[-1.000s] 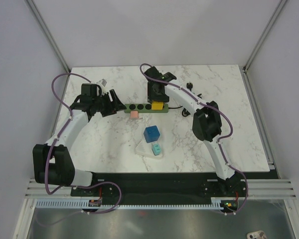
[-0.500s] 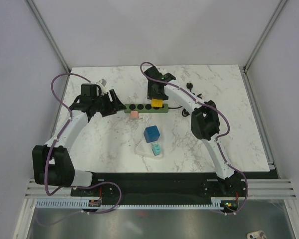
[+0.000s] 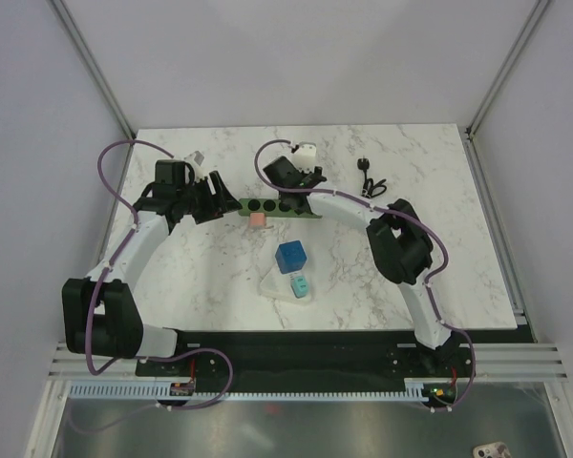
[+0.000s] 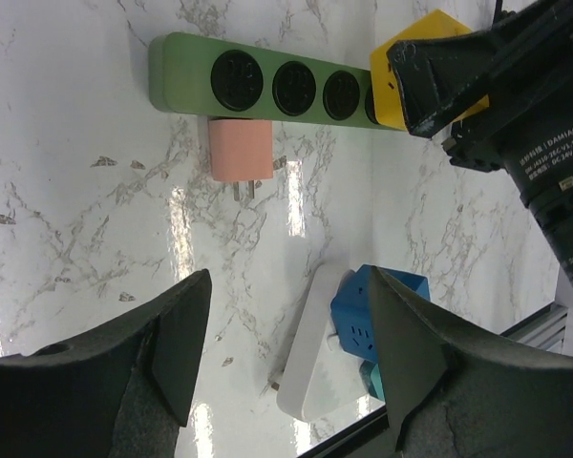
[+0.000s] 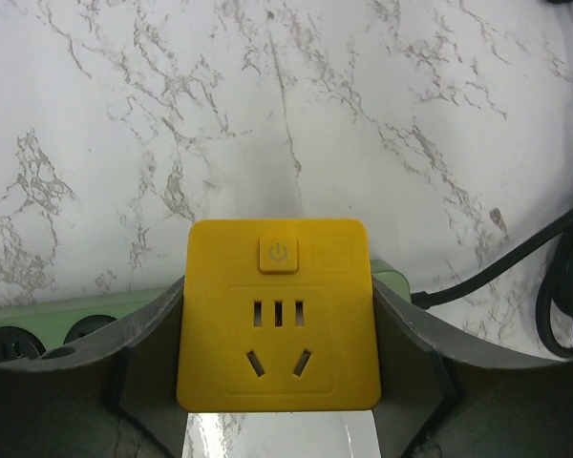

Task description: Insert the plug

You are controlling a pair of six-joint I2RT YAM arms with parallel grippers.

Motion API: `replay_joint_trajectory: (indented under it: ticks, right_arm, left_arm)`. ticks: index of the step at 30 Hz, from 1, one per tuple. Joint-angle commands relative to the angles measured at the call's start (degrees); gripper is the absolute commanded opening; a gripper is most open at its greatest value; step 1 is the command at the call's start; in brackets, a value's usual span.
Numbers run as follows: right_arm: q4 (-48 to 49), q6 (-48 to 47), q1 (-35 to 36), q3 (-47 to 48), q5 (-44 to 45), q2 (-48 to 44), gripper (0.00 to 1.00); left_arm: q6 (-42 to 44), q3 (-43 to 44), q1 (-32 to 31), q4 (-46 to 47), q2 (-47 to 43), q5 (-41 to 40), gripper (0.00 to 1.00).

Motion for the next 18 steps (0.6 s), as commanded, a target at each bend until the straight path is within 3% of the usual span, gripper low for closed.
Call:
replay_joint_trajectory:
  ticks: [1, 7, 14, 18]
  right_arm:
    - [0.5, 3.0, 2.8, -10.5, 3.0, -2.2, 0.0]
    - [8.8, 1.1, 4.6, -16.5, 5.2, -6.5, 0.0]
    - [11.3, 0.5, 5.7, -18.8, 9.2, -5.3, 0.0]
    - [19.5, -0.1, 6.0, -25.3, 12.7, -6.6, 0.0]
  left_arm:
    - [-0.1, -0.4, -0.2, 2.6, -1.5, -1.2, 0.73]
    - [-0.3, -0.6, -0.1, 2.7, -1.8, -1.3, 0.73]
    - [-0.2, -1.1, -0.1, 2.8, -2.8, -1.9, 0.73]
    - [-0.5, -1.2, -0.1, 2.9, -2.8, -2.0, 0.73]
